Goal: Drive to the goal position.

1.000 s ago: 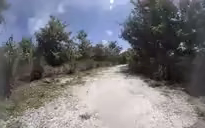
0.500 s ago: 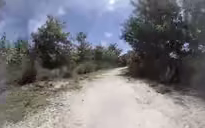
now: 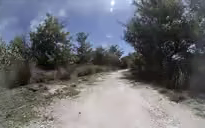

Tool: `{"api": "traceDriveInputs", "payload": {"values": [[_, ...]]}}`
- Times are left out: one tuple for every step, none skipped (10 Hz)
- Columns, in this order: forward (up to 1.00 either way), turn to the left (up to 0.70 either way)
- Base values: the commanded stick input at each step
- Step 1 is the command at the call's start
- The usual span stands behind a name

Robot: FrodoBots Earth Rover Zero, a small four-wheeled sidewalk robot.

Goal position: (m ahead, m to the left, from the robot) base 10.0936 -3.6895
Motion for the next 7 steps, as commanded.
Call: {"api": "traceDriveInputs", "payload": {"values": [[0.70, 0.00], [0.70, 0.00], [0.70, 0.00], [0.70, 0.00], [0.70, 0.00], [0.70, 0.00], [0.70, 0.00]]}}
